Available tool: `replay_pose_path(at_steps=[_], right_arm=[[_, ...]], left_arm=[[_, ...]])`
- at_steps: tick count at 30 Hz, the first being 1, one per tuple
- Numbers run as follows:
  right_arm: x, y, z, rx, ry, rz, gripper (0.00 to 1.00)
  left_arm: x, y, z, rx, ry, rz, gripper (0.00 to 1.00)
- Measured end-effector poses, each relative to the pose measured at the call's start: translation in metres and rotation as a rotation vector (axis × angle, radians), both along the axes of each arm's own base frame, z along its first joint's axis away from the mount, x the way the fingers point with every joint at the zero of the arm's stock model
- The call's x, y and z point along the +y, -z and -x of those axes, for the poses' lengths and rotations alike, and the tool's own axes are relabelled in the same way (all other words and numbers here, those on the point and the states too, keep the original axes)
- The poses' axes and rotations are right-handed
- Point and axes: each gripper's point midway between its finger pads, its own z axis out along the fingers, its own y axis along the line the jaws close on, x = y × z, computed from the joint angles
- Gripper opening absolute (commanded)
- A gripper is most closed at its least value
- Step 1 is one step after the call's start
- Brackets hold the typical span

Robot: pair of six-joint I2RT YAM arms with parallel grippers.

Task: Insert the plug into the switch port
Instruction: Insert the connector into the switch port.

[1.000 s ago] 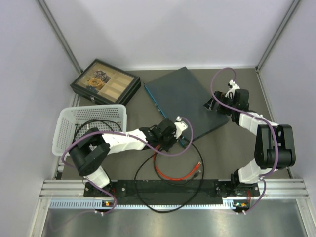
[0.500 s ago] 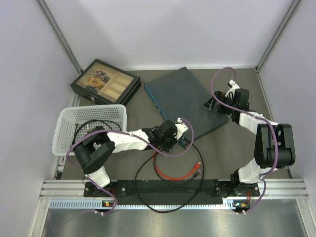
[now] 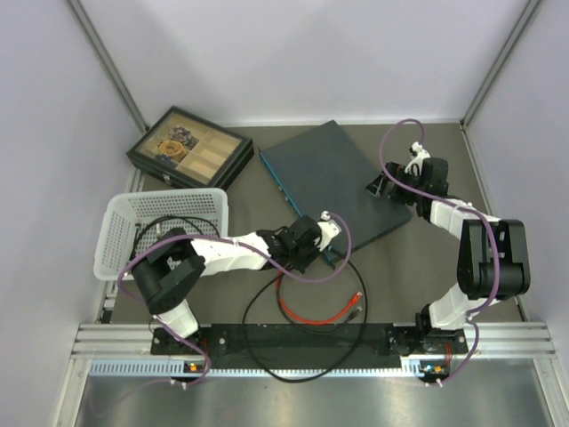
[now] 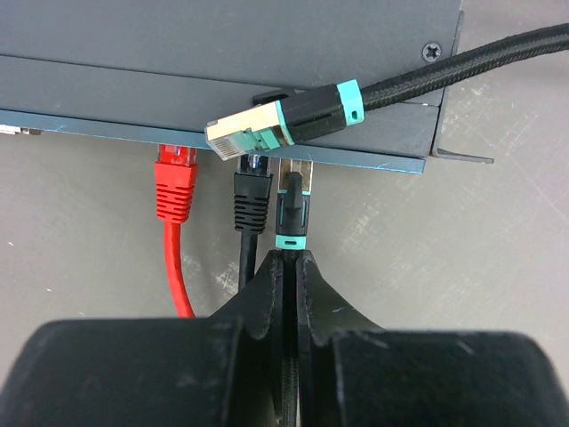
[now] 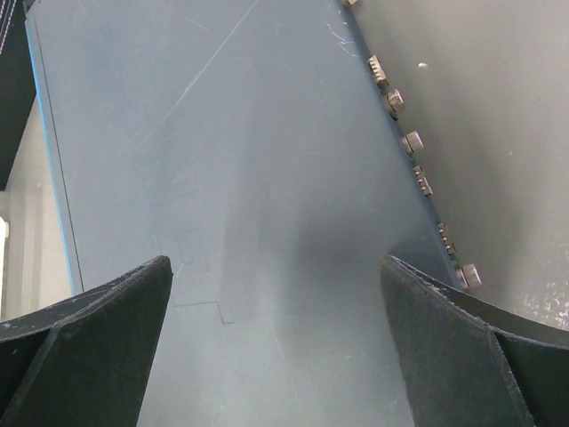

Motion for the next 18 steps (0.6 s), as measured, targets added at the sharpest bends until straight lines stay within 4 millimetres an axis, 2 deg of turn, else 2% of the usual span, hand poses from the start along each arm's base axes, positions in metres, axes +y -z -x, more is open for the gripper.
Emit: replay_pose_path(at_steps=[8,18], right_arm=[[-0.0001,0.0,0.0,0.0,0.0,0.0,0.99],[-0.0001,-0.0005,-0.0006,-0.004,-0.002,0.0,0.99]], left_arm=[[-0.0014,-0.0057,-0.0017,0.0,0.004,-0.012,0.0],[-0.0072,0.0023,-0.0031,0.028,-0.003,-0.026,0.01]])
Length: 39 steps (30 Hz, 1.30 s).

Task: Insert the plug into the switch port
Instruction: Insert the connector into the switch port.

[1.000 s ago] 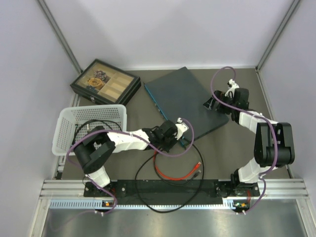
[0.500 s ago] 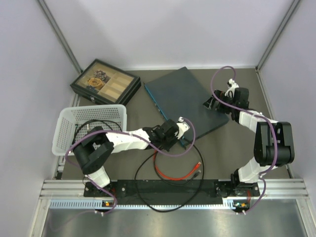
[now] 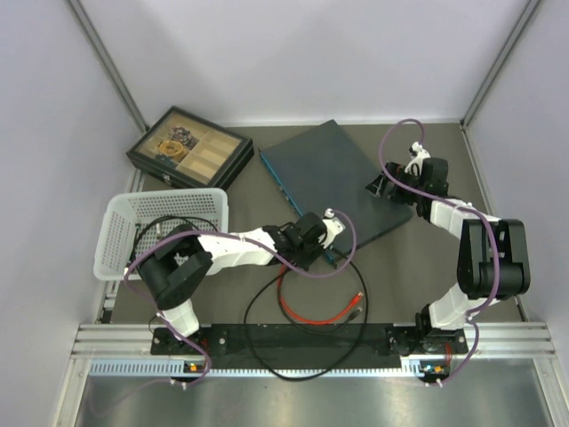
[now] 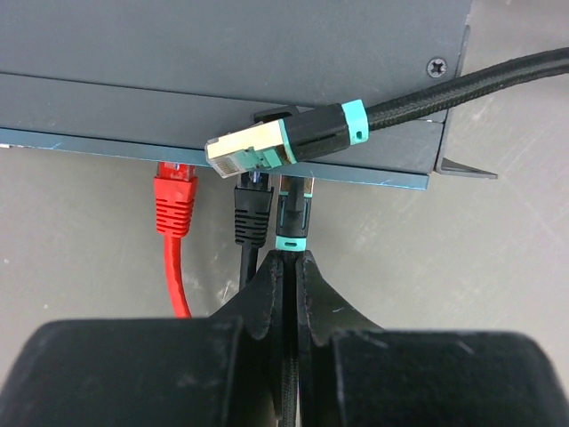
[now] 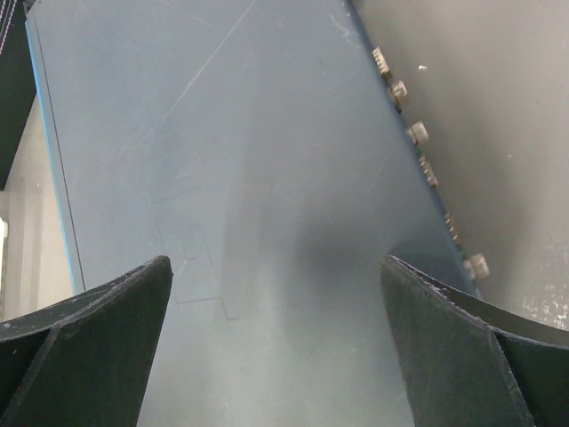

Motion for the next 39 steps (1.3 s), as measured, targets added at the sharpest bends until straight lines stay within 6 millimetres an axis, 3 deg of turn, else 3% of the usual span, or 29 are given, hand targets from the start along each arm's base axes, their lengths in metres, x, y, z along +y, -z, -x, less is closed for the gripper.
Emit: replay_pose_path(at_steps=[7,11,12,17,19,22,28,33,39], right_arm=[[0.0,0.0,0.0,0.0,0.001,0.0,0.99],[0.0,0.0,0.0,0.001,0.003,0.001,0.99],[-0.001,0.0,0.0,0.0,0.003,0.002,0.99],[-0.001,0.0,0.0,0.001,0.007,0.005,0.99],[-0.002,0.0,0.002,0.005,0.013,0.01,0.99],[-0.005,0.0,0.006,0.018,0.022,0.024,0.99],[-0.01,-0.002,0.024,0.055,0.045,0.049,0.99],[-0.01,-0.019,0.042,0.047,0.047,0.05,0.99],[-0.01,-0.047,0.055,0.002,0.048,0.05,0.99]], left_arm=[[-0.008,-0.002,-0.003,0.0,-0.008,0.027,0.04],[-0.008,-0.002,-0.005,-0.008,-0.017,0.027,0.31],[-0.01,-0.005,-0.008,-0.02,-0.016,0.036,0.43],[-0.018,-0.019,-0.002,-0.026,-0.009,0.081,0.59],[-0.021,-0.034,-0.008,-0.071,-0.015,0.116,0.62],[-0.022,-0.075,-0.024,-0.167,-0.049,0.199,0.68],[-0.006,-0.143,-0.039,-0.318,-0.135,0.3,0.83],[0.019,-0.171,-0.046,-0.385,-0.241,0.312,0.97],[0.066,-0.19,-0.061,-0.428,-0.446,0.301,0.99]])
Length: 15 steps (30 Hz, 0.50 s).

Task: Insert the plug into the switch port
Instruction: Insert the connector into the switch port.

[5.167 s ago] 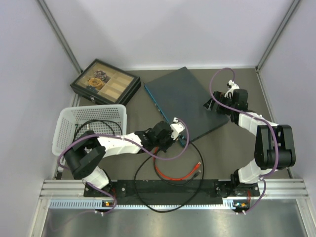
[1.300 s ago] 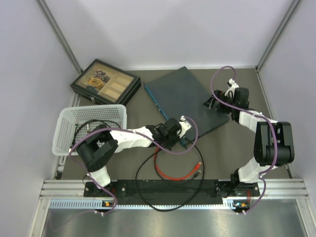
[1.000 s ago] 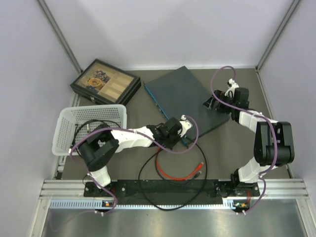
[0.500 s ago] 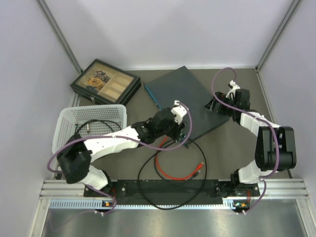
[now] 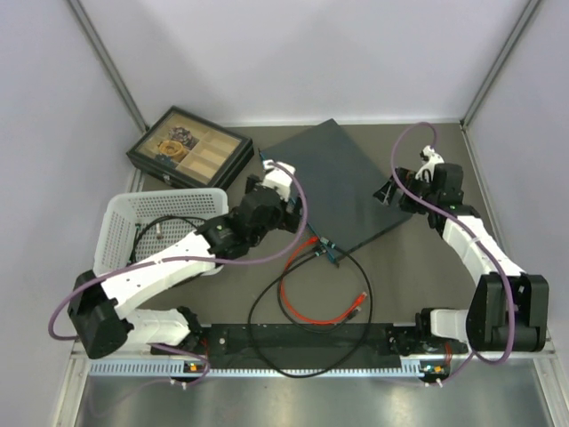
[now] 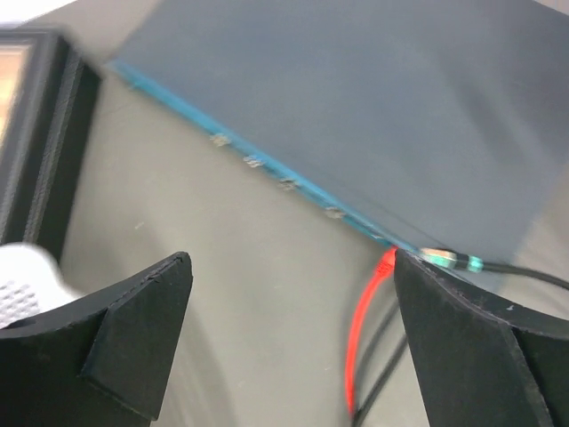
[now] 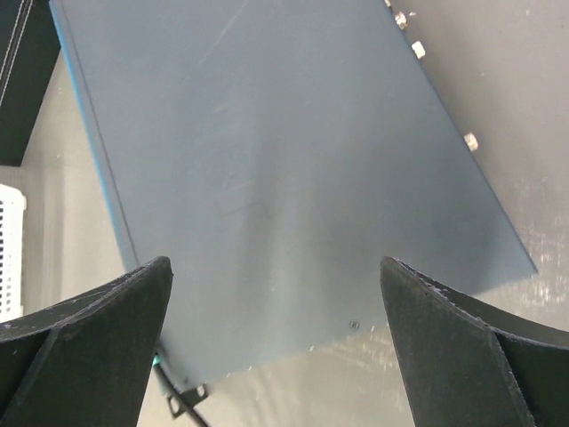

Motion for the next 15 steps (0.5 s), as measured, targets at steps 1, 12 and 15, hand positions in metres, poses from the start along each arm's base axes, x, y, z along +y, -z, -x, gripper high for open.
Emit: replay_pose_path(at_steps=[1,12,15], right_arm=[[0.0,-0.002,0.002,0.0,0.0,0.001,0.99],[0.038,-0.015,0.02,0.034,-0.12,0.053,0.99],[0.058,-0.013,0.029,0.039,-0.189,0.06,0.99]], left_arm=[[0.01,-0.002,-0.003,0.003,-0.034,0.007,0.99],[0.155,0.011,-0.023,0.082,-0.446,0.114,0.98],[0.173,0.016,-0.019,0.099,-0.499,0.1,0.96]])
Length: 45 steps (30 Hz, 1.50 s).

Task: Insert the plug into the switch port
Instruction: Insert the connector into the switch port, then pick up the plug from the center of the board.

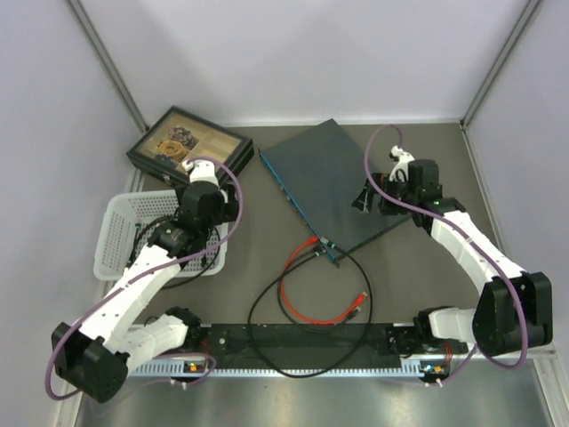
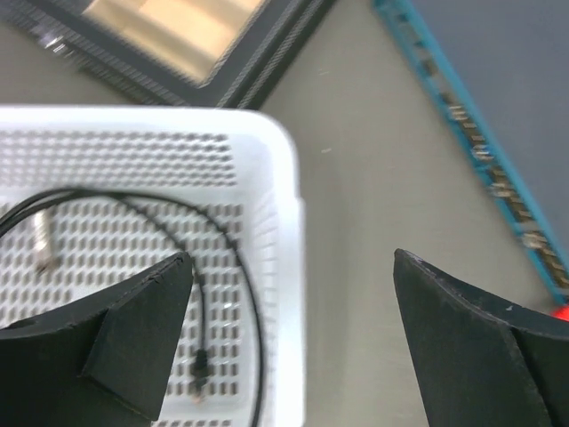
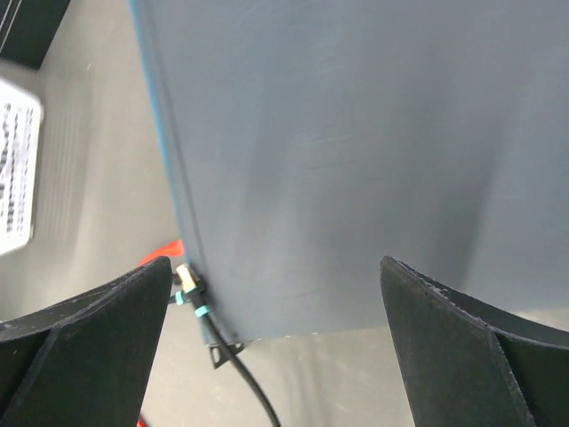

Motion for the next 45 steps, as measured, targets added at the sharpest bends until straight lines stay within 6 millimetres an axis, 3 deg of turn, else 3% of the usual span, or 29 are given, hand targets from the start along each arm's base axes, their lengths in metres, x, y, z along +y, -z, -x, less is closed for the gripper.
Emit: replay_pose_path(at_steps=[5,13,23,26,34,39,45], right_arm=[[0.022,0.01,0.007,0.025,-0.078,-0.003,0.99],[0.028,0.012,0.006,0.026,-0.099,-0.017,0.99],[0.027,0.007,0.003,0.02,-0.05,-0.046,0.99],[0.019,0.006,0.007,0.003,-0.003,-0.03,0.99],[-0.02,-0.019,0.013,-0.109,0.177,0.066,0.99],[-0.031,-0.01,0.018,-0.069,0.214,0.121,0.99],[-0.035,-0.021,0.01,-0.089,0.226,0.145,0.99]], left_arm=[[0.028,0.016,0.005,0.048,-0.087,-0.03,0.94],[0.057,0.03,0.025,0.016,-0.154,-0.087,0.95],[0.074,-0.004,0.04,-0.129,-0.215,-0.045,0.93],[0.075,-0.012,0.045,-0.172,-0.223,-0.006,0.99],[0.074,-0.023,0.051,-0.25,-0.198,0.032,0.98],[0.074,-0.023,0.052,-0.266,-0.184,0.024,0.99],[0.073,-0.022,0.052,-0.262,-0.176,0.022,0.99]])
